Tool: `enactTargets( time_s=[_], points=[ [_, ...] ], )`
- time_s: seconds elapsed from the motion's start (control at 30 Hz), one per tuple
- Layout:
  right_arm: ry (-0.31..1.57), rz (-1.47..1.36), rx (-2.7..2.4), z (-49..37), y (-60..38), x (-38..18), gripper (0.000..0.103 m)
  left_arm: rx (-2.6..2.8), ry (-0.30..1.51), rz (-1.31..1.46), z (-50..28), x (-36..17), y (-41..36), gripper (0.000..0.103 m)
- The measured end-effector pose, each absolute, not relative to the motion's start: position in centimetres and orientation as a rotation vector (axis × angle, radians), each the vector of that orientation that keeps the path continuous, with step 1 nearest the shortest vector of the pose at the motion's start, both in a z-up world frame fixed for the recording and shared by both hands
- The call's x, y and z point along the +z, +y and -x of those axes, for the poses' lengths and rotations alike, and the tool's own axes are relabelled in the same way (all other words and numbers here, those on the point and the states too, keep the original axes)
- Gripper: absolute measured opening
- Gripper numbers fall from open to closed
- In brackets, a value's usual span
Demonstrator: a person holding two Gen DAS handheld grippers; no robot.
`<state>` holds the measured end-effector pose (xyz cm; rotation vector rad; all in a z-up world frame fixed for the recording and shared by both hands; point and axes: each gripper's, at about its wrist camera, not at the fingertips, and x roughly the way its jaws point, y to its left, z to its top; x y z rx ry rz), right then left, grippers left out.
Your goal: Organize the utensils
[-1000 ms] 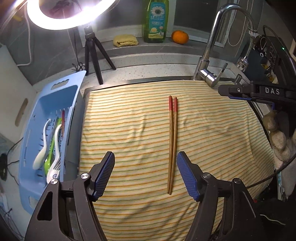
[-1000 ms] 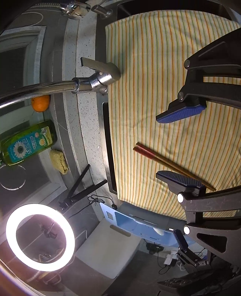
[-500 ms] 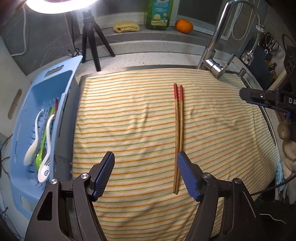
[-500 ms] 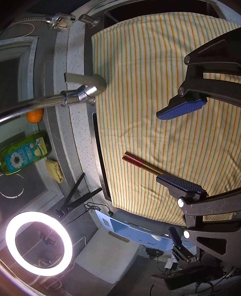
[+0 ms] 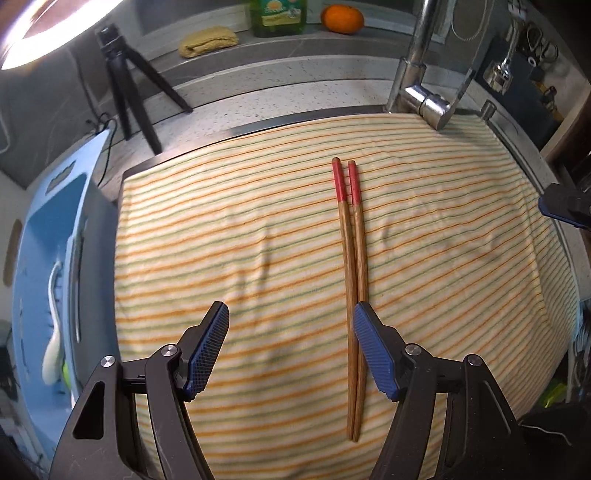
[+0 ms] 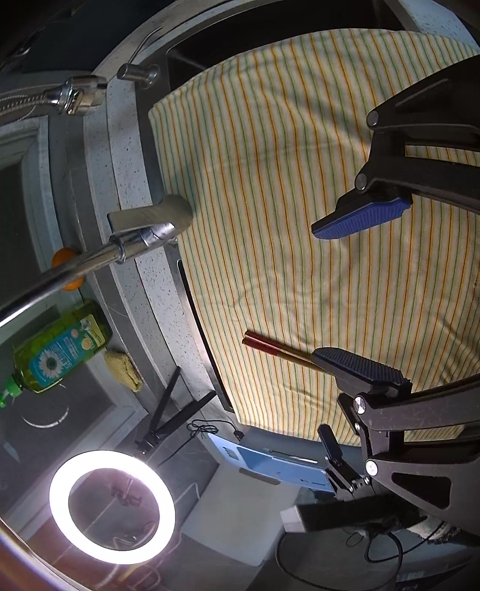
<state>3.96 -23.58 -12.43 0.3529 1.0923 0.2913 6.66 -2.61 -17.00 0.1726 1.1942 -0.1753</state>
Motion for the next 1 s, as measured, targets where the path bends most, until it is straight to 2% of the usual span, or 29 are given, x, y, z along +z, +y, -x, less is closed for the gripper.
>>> enactTargets(
  time_s=[0.9,0.93,1.0],
  points=[
    [1.094,-0.445,0.244,-2.8,-25.4,-12.9,0.057,-0.217,1.257,-0.311,-9.1,-19.4,-4.7,0.07],
    [1.098,-0.446,0.246,-2.9,-25.3,-12.9,0.057,-0.217,1.259,-0.295,-9.2,-19.4,-4.5,0.069],
    [1.105,-0.449,0.25,-3.1,-25.1,-13.0,0.057,-0.219,1.263,-0.261,-9.3,-19.3,-3.9,0.061]
  ],
)
